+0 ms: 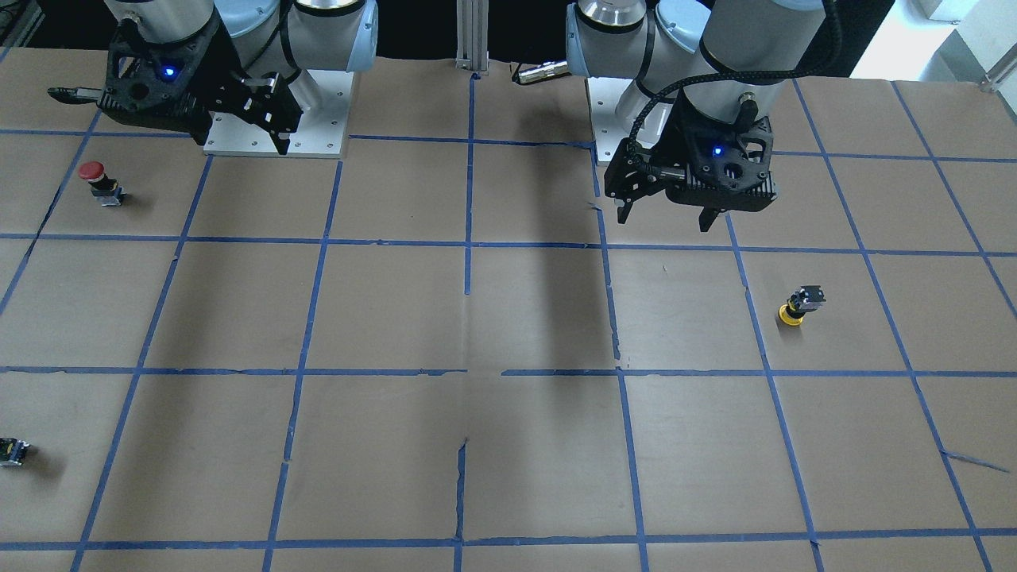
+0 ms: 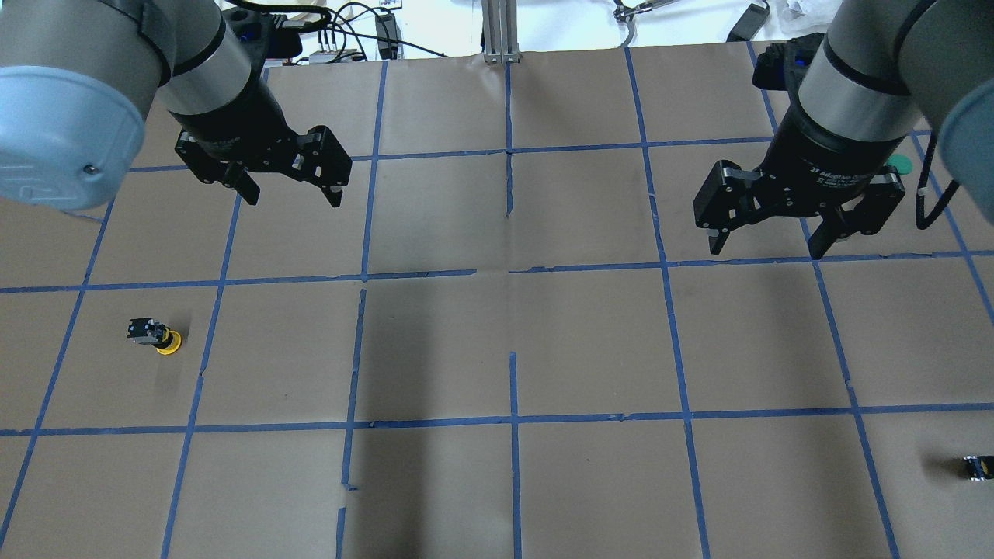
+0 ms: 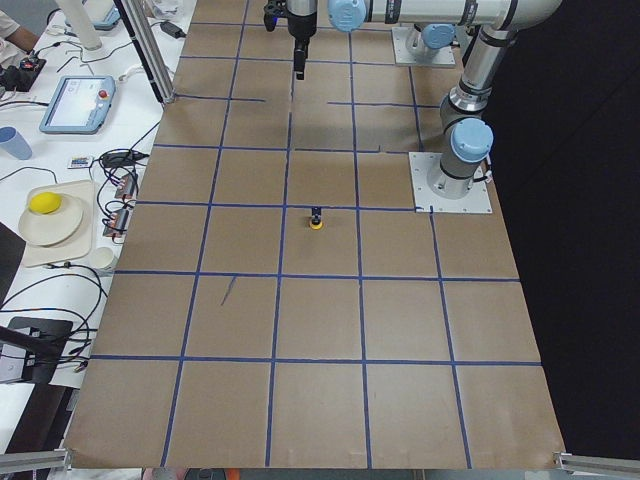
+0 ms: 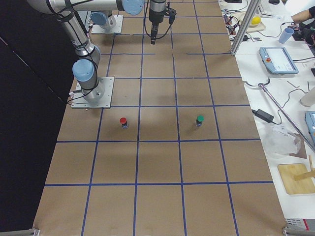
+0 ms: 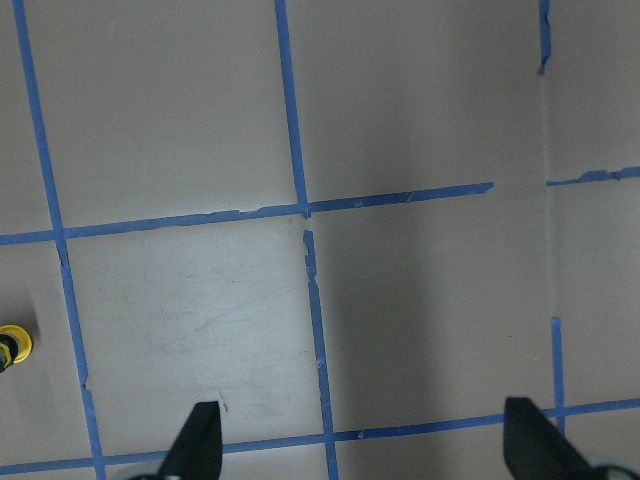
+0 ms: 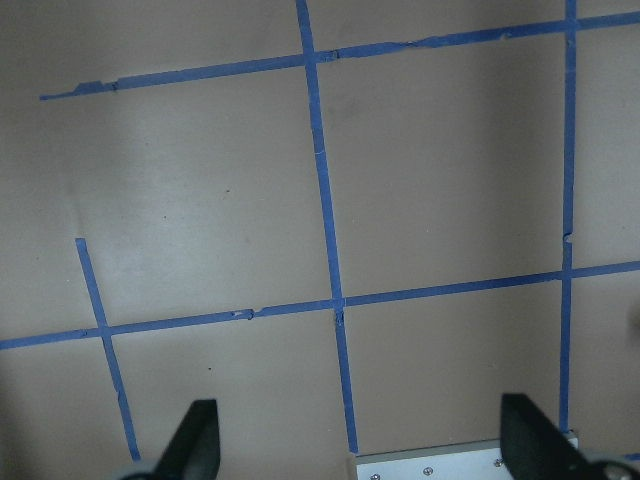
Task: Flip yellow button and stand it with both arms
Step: 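Move the left gripper down toward the yellow button lying on its side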
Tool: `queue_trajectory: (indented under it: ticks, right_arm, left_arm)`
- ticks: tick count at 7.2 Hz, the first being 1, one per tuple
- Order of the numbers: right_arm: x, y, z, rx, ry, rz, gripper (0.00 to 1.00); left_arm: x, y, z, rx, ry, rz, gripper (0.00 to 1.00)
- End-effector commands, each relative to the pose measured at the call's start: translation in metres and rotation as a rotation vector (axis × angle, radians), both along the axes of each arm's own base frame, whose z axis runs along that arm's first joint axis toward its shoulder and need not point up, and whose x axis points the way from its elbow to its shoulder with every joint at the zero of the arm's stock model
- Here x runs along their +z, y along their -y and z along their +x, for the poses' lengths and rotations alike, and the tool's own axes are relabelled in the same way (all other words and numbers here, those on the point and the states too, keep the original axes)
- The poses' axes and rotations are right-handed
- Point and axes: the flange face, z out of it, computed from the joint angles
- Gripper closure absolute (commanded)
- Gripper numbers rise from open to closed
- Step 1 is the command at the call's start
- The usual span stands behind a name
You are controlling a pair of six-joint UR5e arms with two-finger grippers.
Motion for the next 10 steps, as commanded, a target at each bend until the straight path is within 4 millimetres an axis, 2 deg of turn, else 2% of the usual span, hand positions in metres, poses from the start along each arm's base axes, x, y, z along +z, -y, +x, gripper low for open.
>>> queue_trajectory:
  ticks: [1,2,3,4,5,6,7,9,10]
  right_arm:
    - [0.000,-0.001,0.000,0.003,-0.005,0.002,0.00]
    - [0.001,-0.001,-0.001,0.004,-0.008,0.000,0.00]
    - [0.000,0.000,-0.001,0.004,-0.013,-0.001,0.00]
    - [0.000,0.000,-0.001,0.004,-0.011,-0.004,0.00]
    - [0.000,-0.001,0.000,0.002,-0.006,-0.003,0.00]
    - [0.001,-0.001,-0.001,0.001,-0.010,-0.001,0.00]
    - [0.004,-0.003,0.000,-0.002,-0.003,-0.016,0.00]
    - [0.005,-0.002,0.000,-0.005,-0.002,-0.023,0.00]
    - [0.005,-0.002,0.001,-0.005,0.000,-0.023,0.00]
  left_arm:
    - [-0.003,-0.001,0.004,-0.009,0.005,0.000,0.00]
    - [-0.003,0.000,0.007,-0.006,0.005,0.000,0.00]
    - [-0.006,0.005,0.024,0.019,-0.001,0.008,0.00]
    - [-0.014,0.010,0.052,0.074,-0.004,0.024,0.00]
    - [-0.031,0.010,0.088,0.134,-0.001,0.066,0.00]
    - [-0.040,0.003,0.121,0.157,-0.005,0.083,0.00]
    - [-0.048,0.000,0.150,0.130,-0.010,0.102,0.00]
    - [-0.070,0.006,0.219,0.141,-0.011,0.107,0.01]
    - [-0.084,0.004,0.240,0.147,-0.012,0.127,0.01]
